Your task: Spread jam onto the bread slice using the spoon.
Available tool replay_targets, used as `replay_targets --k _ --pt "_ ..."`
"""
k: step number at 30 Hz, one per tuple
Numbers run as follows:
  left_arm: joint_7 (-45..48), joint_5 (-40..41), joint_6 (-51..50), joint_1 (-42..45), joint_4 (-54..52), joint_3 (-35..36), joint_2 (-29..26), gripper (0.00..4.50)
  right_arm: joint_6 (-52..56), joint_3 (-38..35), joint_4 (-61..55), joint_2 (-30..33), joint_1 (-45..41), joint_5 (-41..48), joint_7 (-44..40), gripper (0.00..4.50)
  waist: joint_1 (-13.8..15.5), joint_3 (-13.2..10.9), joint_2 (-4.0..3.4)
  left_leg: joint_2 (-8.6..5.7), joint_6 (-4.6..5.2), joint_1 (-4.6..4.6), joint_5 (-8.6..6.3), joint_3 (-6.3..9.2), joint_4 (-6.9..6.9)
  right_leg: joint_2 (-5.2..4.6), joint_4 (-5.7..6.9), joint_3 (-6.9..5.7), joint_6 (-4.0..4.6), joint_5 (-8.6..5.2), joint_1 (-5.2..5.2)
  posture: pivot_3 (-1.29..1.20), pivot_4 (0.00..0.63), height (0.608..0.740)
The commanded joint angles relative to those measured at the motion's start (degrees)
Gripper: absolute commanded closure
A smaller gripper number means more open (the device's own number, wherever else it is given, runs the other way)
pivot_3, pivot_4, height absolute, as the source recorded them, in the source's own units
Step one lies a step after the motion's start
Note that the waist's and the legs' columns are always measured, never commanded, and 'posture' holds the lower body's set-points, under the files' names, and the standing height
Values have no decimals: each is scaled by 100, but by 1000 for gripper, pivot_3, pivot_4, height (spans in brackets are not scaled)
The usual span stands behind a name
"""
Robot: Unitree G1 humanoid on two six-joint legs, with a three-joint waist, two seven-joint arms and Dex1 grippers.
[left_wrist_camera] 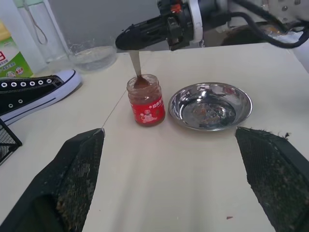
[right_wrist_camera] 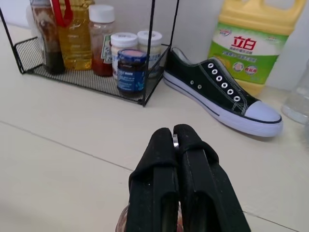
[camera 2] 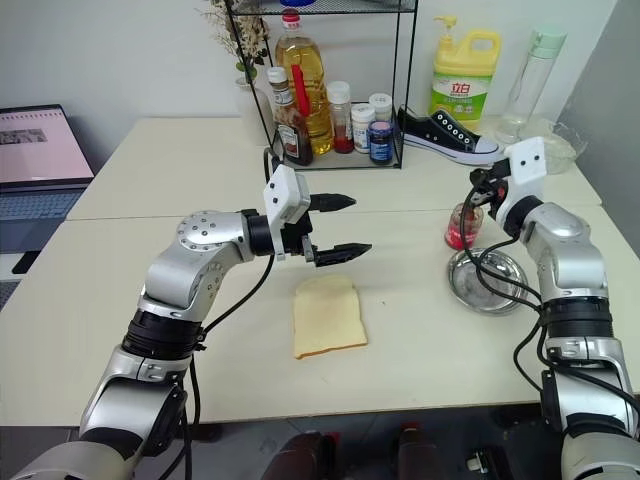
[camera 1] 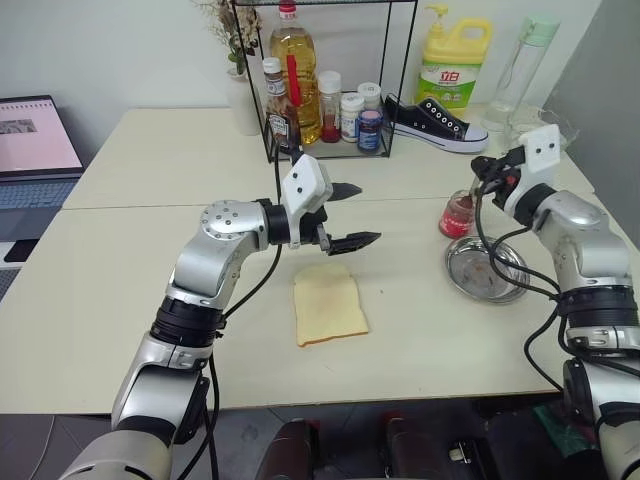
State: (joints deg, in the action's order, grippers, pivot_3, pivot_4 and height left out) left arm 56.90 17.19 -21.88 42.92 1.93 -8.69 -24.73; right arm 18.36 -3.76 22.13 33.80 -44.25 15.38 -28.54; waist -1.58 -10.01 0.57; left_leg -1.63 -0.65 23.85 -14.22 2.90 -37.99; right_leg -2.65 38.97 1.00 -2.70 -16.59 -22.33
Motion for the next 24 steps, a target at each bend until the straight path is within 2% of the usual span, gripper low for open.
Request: replay_targets --k 1,8,14,24 --pt "-3 32 38 42 -260 8 4 0 -234 -57 99 -54 -92 -203 10 4475 0 0 0 0 0 0 0 1 0 0 0 -1 0 0 0 0 150 740" --pt "6 41 6 43 -319 15 -5 0 0 -210 278 -245 -105 -199 75 4475 -4 0 0 0 -1 -1 0 1 0 0 0 0 0 0 0 0 150 740" --pt "28 16 60 61 -262 26 -19 0 1043 -1236 365 -620 -443 695 613 4475 -1 0 0 0 -1 0 1 1 0 -1 1 1 1 0 0 0 150 740" --pt "19 -9 143 74 -211 -33 99 0 1936 -1894 108 -600 -659 1286 998 4475 -2 0 -1 0 0 0 0 -1 1 0 1 1 1 0 0 0 150 740"
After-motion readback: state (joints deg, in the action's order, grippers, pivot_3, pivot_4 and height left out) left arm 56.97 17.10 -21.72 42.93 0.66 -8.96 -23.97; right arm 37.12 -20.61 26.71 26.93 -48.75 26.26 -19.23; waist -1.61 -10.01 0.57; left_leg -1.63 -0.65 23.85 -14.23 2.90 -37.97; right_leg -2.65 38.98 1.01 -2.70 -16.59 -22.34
